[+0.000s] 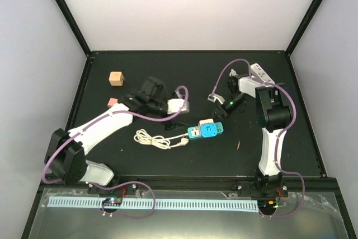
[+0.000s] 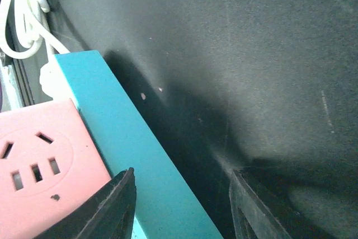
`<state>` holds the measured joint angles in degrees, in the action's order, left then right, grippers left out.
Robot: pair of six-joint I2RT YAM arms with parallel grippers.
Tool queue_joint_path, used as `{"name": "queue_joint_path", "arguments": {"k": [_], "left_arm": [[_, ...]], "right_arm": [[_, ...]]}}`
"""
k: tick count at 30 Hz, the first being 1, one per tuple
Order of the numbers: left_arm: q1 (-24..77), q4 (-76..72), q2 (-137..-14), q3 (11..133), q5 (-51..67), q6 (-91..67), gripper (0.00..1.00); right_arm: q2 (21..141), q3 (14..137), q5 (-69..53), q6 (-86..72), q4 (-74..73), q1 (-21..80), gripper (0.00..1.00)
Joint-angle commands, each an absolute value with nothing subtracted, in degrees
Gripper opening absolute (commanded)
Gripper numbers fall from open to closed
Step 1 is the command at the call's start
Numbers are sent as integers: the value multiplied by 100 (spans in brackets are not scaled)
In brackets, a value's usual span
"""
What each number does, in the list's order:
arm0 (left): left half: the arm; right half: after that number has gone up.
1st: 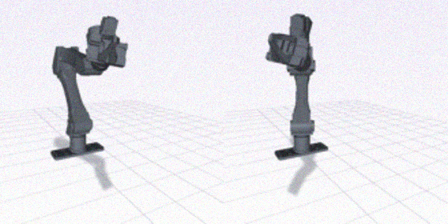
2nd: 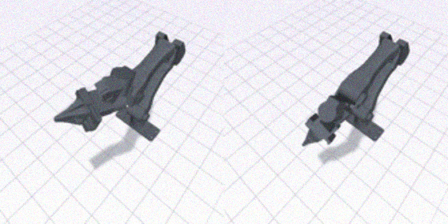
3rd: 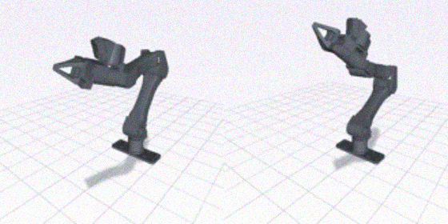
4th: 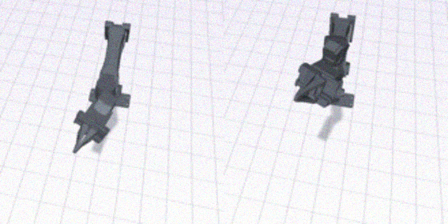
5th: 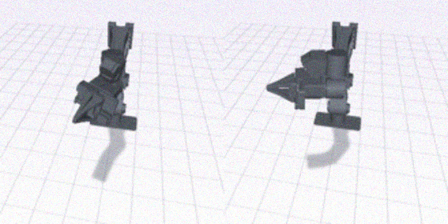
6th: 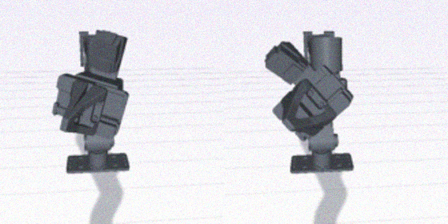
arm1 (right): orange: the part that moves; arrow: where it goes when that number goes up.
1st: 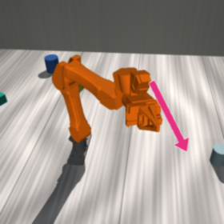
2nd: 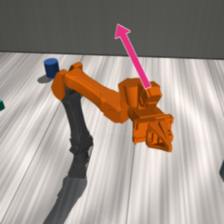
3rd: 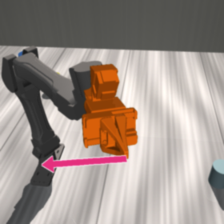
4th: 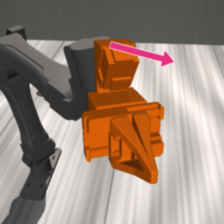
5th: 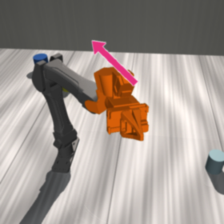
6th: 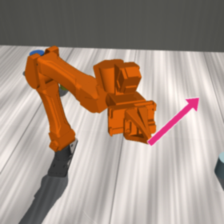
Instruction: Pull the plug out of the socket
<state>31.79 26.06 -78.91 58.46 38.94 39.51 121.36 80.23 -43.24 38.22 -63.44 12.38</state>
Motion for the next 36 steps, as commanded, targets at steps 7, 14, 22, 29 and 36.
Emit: {"name": "queue_joint_path", "arguments": {"k": [7, 14, 22, 29, 36], "left_arm": [[4939, 1414, -8747, 6278, 2009, 4744, 99], [5490, 1066, -8877, 6010, 1656, 4916, 88], [5875, 340, -8945, 5524, 681, 5185, 75], [6103, -835, -9055, 4982, -200, 5410, 77], [6330, -1793, -9321, 4670, -897, 5793, 80]], "right_arm": [[11837, 7822, -4339, 3253, -5714, 1253, 54], [11658, 8009, -4208, 2873, -5339, 1196, 54], [11433, 7874, -4520, 2802, -5139, 1145, 53], [11404, 7818, -5074, 3040, -5415, 1152, 52], [11440, 7793, -5343, 3215, -5558, 1251, 52]]}}
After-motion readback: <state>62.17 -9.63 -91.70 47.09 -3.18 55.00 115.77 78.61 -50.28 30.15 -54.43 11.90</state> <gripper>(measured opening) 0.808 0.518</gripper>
